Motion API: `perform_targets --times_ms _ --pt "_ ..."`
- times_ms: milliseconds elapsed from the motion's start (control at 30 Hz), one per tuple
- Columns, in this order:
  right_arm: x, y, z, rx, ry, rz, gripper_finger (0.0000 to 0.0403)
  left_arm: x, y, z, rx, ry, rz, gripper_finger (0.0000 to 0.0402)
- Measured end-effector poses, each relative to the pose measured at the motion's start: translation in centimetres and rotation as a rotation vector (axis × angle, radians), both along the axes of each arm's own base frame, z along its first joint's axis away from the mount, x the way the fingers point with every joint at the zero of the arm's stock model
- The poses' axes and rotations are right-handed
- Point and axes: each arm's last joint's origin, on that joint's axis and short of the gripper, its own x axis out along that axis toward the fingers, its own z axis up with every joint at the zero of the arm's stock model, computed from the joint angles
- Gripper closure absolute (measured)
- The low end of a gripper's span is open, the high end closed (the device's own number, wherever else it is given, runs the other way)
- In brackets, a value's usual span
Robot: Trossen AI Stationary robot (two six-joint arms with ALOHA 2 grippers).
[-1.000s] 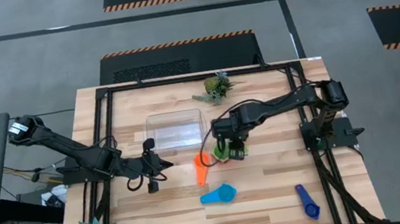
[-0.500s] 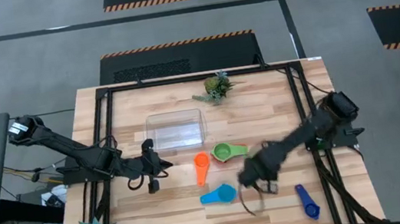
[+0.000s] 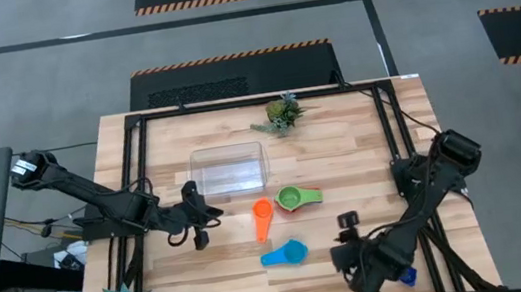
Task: Nest measuring cups in basket
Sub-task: Stack the light blue measuring cup on top of the green measuring cup
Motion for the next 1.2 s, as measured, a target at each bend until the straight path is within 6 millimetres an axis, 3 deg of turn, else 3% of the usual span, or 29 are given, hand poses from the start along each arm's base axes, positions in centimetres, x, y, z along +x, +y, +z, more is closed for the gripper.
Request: perform_targets --times_ms 200,400,567,900,1200 --pt "4.0 -0.6 0.8 -0.012 -0.211 0.119 0.0285 0.6 -0.3 -0.2 -0.003 -0.014 -0.024 0.0402" --pt "8.2 -2.8 2.0 0.025 -0.366 0.165 0.0284 0.7 -0.4 -0.6 0.03 0.007 -0.041 0.0401" --pt "10.1 -4.7 2.4 0.137 -0.396 0.168 0.0285 0.7 -0.4 -0.5 0.029 0.005 -0.041 0.0402" --pt "9.0 -4.8 1.3 0.234 -0.228 0.135 0.0285 1.7 -0.9 -0.7 -0.008 -0.048 -0.063 0.0401" --pt "8.8 -4.3 1.0 0.264 -0.242 0.113 0.0285 2.8 -1.3 -2.1 0.054 -0.021 -0.086 0.0401"
